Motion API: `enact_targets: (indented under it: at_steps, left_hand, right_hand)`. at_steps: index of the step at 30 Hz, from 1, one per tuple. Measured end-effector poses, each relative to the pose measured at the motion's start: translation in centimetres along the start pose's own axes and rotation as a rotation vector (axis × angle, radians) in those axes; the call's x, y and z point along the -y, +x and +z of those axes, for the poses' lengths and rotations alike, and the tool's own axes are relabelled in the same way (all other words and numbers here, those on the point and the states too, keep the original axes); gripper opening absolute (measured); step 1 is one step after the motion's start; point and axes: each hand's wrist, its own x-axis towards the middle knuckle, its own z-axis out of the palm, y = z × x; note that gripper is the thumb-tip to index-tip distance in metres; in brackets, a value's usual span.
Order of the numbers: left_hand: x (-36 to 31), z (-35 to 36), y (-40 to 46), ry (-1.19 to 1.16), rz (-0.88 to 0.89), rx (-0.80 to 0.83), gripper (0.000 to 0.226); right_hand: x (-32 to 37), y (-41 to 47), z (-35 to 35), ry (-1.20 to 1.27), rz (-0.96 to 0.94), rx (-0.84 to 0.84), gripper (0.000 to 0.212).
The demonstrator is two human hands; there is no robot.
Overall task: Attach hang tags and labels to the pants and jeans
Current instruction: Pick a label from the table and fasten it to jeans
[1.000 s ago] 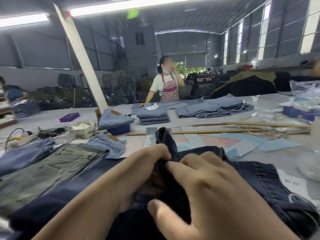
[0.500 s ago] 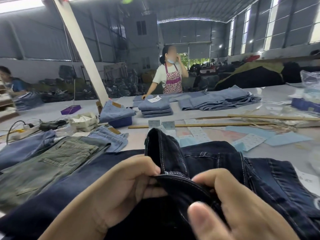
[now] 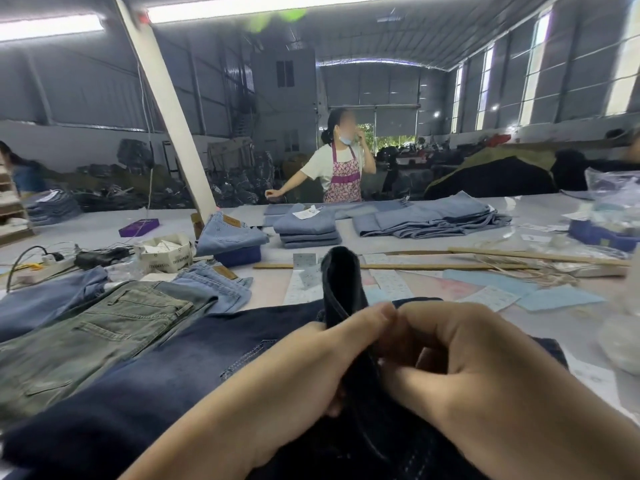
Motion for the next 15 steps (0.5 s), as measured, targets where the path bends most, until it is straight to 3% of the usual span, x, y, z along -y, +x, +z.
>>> enact_targets:
  at_steps: [3,6,7,9,11,12,14,15]
  left_hand:
    - [-1.2,0.3,-0.4,-0.038,-0.101,-0.054,0.048]
    - [1.2,-0.9,-1.4,0.261,-0.082,0.021,0.049]
    - [0.7,-1.0,-1.1,0.338,-0.152,0.091,0.046]
    - [1.0,-1.5,-1.1,0.37,-0.204,0.125,0.045]
    - [0.4,-1.0,-2.4,0.202,-0.268,0.136,0.037]
    - [-0.1,-0.7,-2.2,-0.03,-0.209,0.169,0.022]
    - [-0.3,-1.0,-2.3,-0.292,-0.069,0.215,0.023]
    - [0.4,-1.2,-2.3,-0.317,-0.025,0.213,0.023]
  right_hand:
    - [0.0,-0.6,0.1,0.059,0.013,-0.029,0.024]
    - [-0.2,-1.2,0.2,0.078,0.044,-0.049,0.045]
    - [-0.4,-1.2,0.2,0.08,0.035,-0.047,0.053]
    - [-0.3,-1.2,0.1,0.054,0.041,-0.019,0.064]
    - [-0.2,-1.0,-0.1,0.013,0.049,0.021,0.062]
    - [-0.1,-0.9,-0.1,-0.006,0.056,0.044,0.056]
    - [-0.5,-0.5,-0.1,0.008,0.066,0.071,0.039]
    - [-1.0,-0.3,-0.1,0.026,0.078,0.065,0.03]
